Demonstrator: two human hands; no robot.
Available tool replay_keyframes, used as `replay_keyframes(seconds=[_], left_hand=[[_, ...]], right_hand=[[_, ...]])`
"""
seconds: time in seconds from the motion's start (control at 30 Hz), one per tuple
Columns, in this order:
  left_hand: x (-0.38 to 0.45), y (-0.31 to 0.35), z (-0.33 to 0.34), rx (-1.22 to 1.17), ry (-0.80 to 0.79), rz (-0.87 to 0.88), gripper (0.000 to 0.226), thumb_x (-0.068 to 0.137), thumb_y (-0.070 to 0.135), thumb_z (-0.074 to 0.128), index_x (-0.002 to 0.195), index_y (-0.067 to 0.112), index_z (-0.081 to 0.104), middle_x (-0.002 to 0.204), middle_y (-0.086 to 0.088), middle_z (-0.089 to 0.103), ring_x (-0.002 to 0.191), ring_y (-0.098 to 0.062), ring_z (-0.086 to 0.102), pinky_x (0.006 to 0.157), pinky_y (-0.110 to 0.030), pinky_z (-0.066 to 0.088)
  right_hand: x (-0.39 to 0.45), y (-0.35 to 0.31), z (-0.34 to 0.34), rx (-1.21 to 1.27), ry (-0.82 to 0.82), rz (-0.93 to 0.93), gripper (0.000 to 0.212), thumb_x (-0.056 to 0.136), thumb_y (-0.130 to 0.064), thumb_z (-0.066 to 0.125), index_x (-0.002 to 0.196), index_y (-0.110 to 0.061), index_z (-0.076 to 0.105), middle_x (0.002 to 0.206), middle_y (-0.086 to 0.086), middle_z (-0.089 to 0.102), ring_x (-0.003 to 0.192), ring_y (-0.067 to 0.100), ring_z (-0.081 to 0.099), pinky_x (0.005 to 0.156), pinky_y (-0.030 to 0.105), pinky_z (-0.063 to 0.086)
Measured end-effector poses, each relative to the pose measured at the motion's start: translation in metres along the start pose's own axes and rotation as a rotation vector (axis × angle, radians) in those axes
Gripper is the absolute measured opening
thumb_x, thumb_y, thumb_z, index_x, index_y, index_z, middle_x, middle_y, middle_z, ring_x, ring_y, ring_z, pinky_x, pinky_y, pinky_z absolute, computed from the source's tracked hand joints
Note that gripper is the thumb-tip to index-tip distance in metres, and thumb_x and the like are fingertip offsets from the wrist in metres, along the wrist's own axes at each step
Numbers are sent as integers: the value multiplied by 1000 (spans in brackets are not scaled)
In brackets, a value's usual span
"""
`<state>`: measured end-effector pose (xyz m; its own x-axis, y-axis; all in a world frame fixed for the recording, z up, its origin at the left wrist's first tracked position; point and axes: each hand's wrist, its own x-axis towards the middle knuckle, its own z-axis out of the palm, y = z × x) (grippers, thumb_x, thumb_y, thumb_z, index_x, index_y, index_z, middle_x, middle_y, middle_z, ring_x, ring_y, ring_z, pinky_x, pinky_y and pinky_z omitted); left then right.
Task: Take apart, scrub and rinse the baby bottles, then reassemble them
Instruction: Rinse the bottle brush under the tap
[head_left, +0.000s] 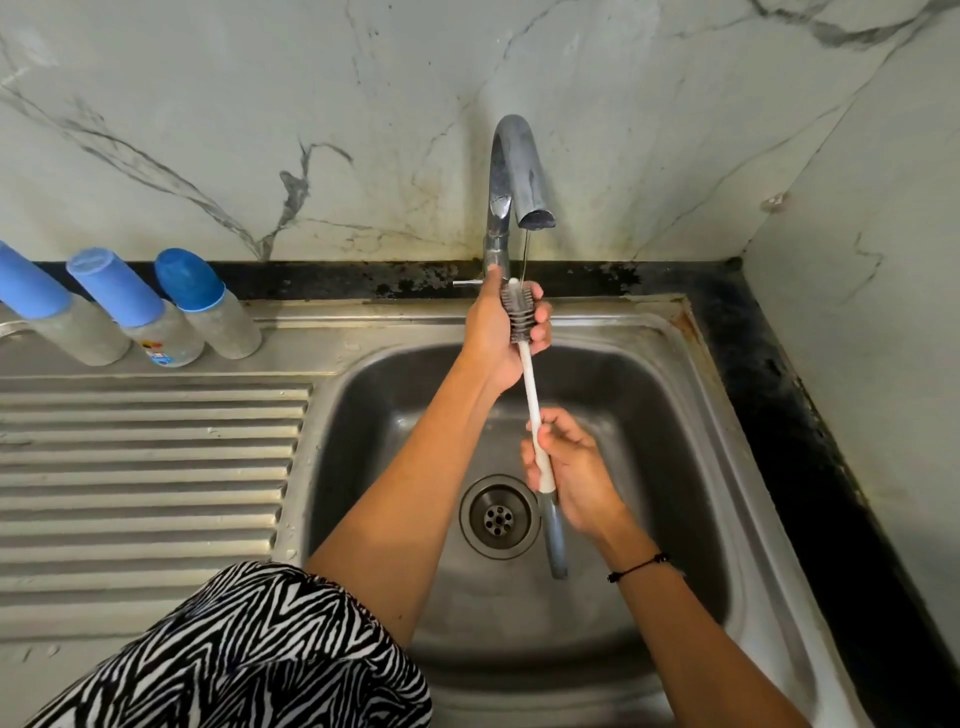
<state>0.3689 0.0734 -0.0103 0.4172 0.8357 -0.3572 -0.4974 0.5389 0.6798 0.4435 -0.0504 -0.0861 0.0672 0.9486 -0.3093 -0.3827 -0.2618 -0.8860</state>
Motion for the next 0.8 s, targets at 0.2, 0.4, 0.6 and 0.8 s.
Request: replay_keyframes(seconds=[0.2, 0.4, 0.6, 0.8], left_hand=[[-6, -3, 2, 92, -90, 11, 63, 100, 51, 17, 71, 8, 53, 51, -3, 52, 41, -13, 44, 45, -22, 36], [-8, -13, -6, 75, -105, 53, 60, 101, 51, 14, 82, 11, 55, 58, -2, 54, 45, -14, 45, 47, -24, 35], [-12, -17, -15, -42, -43, 168, 41, 102, 41, 22, 99, 11, 50, 61, -3, 58, 51, -14, 52, 58, -26, 45], [-17, -21, -17, 200, 110, 211, 21, 103, 12, 34, 103, 9, 55, 76, -7, 63, 67, -15, 61, 56, -23, 49]], right_hand=[[5, -3, -2, 21, 119, 29, 29, 97, 0, 33, 79, -2, 56, 56, 5, 47, 48, 14, 40, 47, 23, 37], [10, -13, 4, 124, 114, 122, 24, 100, -6, 28, 84, -11, 45, 45, 0, 35, 35, 10, 28, 38, 20, 24], [21, -33, 16, -28, 104, 116, 23, 102, -11, 29, 84, -11, 43, 45, 3, 40, 33, 11, 29, 36, 21, 23], [40, -48, 26, -247, 64, 21, 33, 102, -28, 38, 80, -9, 51, 52, 1, 44, 39, 9, 35, 37, 21, 28]])
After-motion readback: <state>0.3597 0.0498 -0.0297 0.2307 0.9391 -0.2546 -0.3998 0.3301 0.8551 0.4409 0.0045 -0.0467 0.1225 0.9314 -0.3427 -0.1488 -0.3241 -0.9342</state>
